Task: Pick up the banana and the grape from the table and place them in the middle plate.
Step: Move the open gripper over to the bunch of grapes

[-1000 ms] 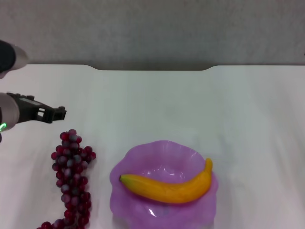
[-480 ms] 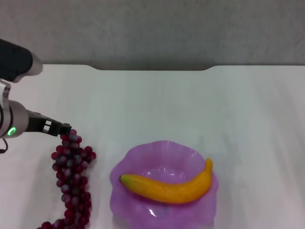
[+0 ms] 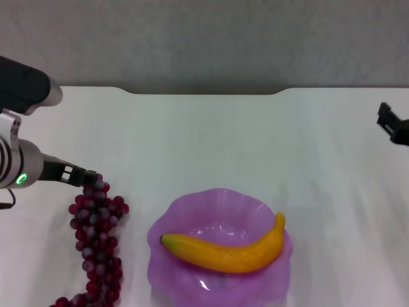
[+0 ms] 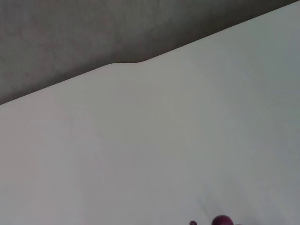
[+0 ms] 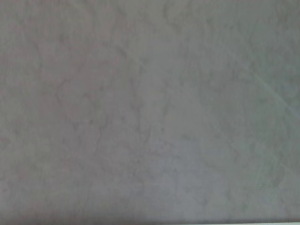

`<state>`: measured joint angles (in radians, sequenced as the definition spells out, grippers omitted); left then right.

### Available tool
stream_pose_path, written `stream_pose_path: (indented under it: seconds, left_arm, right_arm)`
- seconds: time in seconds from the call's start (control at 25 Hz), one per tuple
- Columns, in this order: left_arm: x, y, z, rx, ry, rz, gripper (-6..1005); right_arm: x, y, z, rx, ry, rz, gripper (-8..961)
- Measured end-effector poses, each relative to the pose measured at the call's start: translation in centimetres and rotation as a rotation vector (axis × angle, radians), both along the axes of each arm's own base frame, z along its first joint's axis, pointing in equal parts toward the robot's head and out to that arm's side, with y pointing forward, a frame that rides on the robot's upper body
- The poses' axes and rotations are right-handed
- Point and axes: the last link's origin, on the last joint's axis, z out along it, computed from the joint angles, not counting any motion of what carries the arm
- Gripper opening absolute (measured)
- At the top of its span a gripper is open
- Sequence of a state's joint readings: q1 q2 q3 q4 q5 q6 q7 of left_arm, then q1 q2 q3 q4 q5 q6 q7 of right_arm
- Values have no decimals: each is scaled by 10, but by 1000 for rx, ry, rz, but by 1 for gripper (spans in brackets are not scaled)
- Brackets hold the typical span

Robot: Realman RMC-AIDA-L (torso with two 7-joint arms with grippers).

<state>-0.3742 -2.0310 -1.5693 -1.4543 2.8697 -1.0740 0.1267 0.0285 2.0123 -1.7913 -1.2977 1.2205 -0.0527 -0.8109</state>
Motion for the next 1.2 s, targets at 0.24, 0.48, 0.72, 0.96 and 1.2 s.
stream_pose_path:
  seconds: [0.24,0.48,0.72,0.96,1.2]
  left_arm:
    - [0,-1,0,2,-2,0,827]
    - [1,-1,0,2,-2,-1,827]
    - [2,-3,1,0,0,-4,826]
    - [3,-3,2,5,-1,-11,826]
    - [4,-3,3,8,-2,-14,826]
  right_arm:
    - [1,-4,-15,-46,-4,-1,678]
    - [-11,-10,-38,-122,2,33,678]
    - [-27,-19,-52,-165,12,80,678]
    - [-14,-19,-49,-151,11,40,679]
    - [11,-18,-38,-108,19,-38,679]
